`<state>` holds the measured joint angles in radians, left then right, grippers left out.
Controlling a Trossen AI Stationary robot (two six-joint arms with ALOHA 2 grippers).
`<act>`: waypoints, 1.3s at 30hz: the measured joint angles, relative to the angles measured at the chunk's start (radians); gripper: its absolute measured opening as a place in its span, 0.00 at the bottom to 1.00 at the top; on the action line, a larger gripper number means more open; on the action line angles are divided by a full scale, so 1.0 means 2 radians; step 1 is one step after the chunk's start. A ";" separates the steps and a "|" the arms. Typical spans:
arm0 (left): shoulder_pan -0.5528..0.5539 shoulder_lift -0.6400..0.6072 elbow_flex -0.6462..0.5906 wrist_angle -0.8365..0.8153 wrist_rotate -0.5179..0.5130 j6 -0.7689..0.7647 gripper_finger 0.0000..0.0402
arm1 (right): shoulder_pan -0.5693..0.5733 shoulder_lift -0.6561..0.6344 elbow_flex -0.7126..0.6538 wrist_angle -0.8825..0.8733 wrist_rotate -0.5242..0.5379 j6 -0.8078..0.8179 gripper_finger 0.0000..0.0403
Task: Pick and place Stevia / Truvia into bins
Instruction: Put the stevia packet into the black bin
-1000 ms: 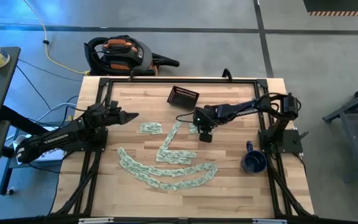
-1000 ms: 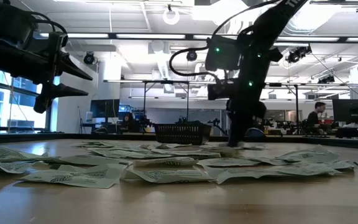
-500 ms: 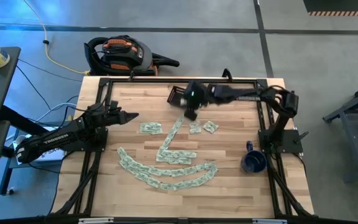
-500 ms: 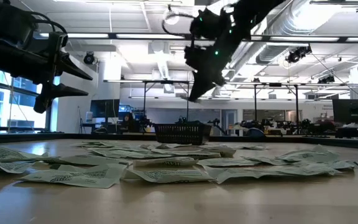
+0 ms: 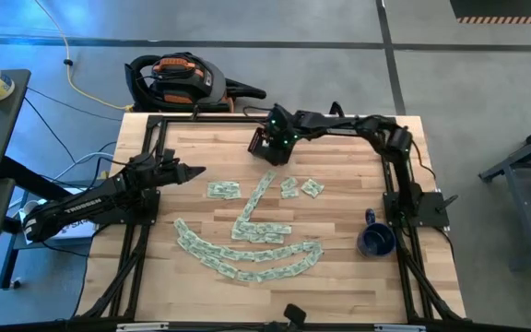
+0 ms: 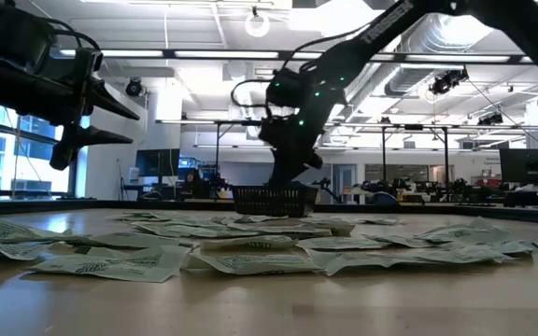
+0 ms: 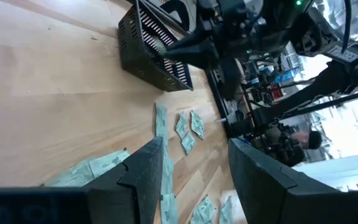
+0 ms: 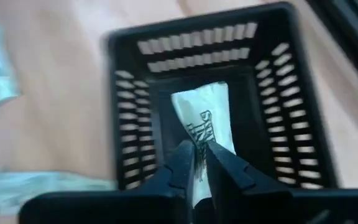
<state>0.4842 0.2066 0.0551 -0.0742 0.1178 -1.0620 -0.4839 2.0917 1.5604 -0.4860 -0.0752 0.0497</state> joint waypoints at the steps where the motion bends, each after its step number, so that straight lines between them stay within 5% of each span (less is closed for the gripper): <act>1: 0.000 0.000 0.000 0.001 0.002 -0.006 0.54 | 0.000 0.003 0.010 -0.011 0.009 -0.002 0.14; 8: 0.000 0.000 0.000 0.002 0.011 -0.021 0.54 | 0.000 0.004 0.053 -0.086 0.035 -0.032 0.37; 16: 0.000 0.000 0.000 0.002 0.013 0.003 0.54 | 0.018 -0.029 0.064 -0.148 -0.001 -0.108 0.59; 26: 0.000 0.001 0.000 0.000 0.013 0.018 0.54 | 0.033 -0.055 0.028 -0.274 -0.013 -0.160 0.58; 35: 0.000 0.001 0.000 -0.003 0.013 0.041 0.54 | 0.081 -0.104 -0.120 -0.149 -0.016 -0.185 0.53; 39: 0.000 0.001 0.000 -0.003 0.013 0.044 0.54 | 0.102 -0.103 -0.158 -0.070 0.032 -0.193 0.51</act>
<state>0.4840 0.2077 0.0551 -0.0802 0.1437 -0.9737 -0.2796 1.8847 1.2448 -0.6254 -0.0115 -0.3359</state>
